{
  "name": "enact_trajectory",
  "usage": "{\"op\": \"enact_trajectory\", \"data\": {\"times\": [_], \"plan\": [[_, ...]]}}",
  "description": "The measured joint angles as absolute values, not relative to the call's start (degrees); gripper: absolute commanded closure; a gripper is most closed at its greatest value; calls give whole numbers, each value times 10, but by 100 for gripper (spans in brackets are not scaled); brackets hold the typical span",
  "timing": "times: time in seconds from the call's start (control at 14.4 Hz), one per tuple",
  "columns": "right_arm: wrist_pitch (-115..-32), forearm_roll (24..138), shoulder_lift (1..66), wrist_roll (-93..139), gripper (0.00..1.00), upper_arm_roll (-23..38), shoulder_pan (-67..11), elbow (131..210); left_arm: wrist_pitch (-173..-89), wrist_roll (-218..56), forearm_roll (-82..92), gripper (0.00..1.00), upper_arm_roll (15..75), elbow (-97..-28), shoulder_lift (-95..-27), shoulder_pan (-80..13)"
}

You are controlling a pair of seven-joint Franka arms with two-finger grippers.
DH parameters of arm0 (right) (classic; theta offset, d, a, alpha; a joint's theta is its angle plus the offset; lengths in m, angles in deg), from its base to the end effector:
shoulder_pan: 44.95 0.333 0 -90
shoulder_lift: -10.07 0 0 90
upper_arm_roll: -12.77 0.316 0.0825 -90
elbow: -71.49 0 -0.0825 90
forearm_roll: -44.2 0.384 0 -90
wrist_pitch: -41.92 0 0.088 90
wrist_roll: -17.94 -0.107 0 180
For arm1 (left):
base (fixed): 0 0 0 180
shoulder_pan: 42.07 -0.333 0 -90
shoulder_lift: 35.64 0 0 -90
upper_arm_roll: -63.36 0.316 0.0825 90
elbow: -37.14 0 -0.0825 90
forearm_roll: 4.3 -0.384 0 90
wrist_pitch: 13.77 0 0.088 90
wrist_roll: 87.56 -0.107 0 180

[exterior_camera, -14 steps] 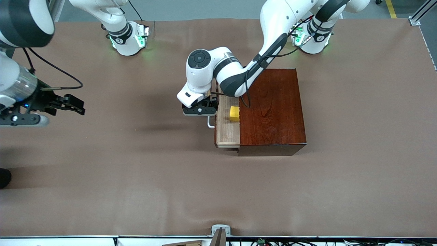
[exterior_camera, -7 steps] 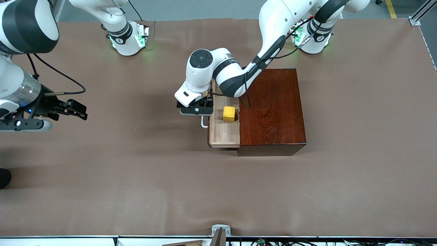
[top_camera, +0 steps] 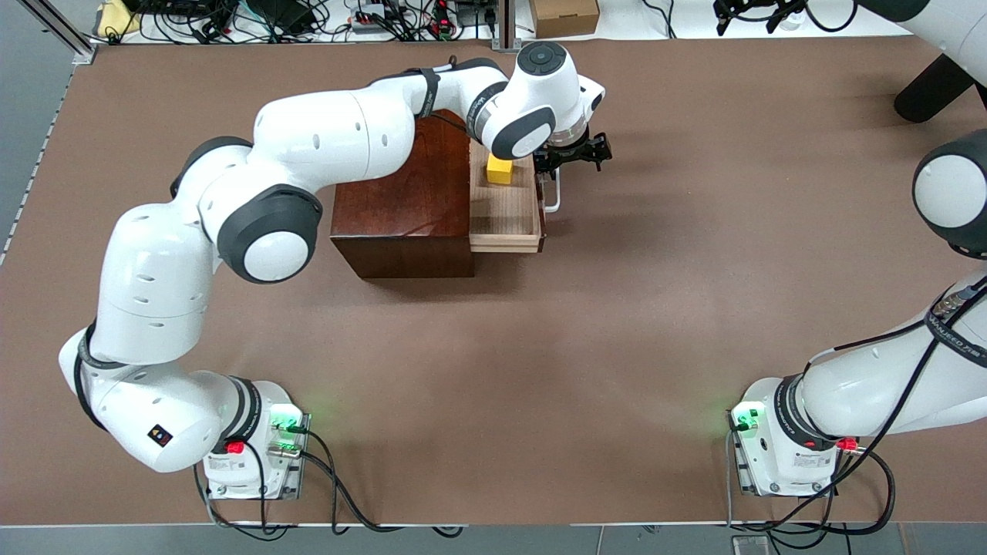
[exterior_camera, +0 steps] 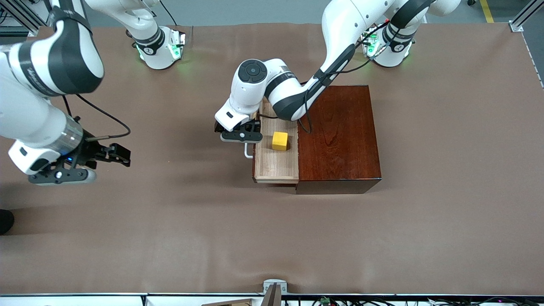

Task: Open drawer, take yellow block, close drawer
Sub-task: 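Pull the drawer open with the left gripper while the right gripper approaches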

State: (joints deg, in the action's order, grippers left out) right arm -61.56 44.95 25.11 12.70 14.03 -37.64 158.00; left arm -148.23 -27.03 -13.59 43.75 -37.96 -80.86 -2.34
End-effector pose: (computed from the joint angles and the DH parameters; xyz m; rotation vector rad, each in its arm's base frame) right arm 0.6388 0.0958 0.5168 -3.1177 -0.0849 -0.0488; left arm 0.4518 -0.6210 0.3152 2.8406 0.0762 0.0916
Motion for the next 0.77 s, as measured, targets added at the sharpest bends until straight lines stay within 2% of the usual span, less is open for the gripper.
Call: {"op": "enact_trajectory", "data": {"times": [0.42, 0.77], "plan": [[-625, 450, 263, 128, 0, 141, -371, 1580, -1480, -268, -123, 0, 439, -372, -808, -22], [-625, 450, 271, 193, 0, 143, -349, 1580, -1442, -246, -110, 0, 450, -349, -807, -16]]}}
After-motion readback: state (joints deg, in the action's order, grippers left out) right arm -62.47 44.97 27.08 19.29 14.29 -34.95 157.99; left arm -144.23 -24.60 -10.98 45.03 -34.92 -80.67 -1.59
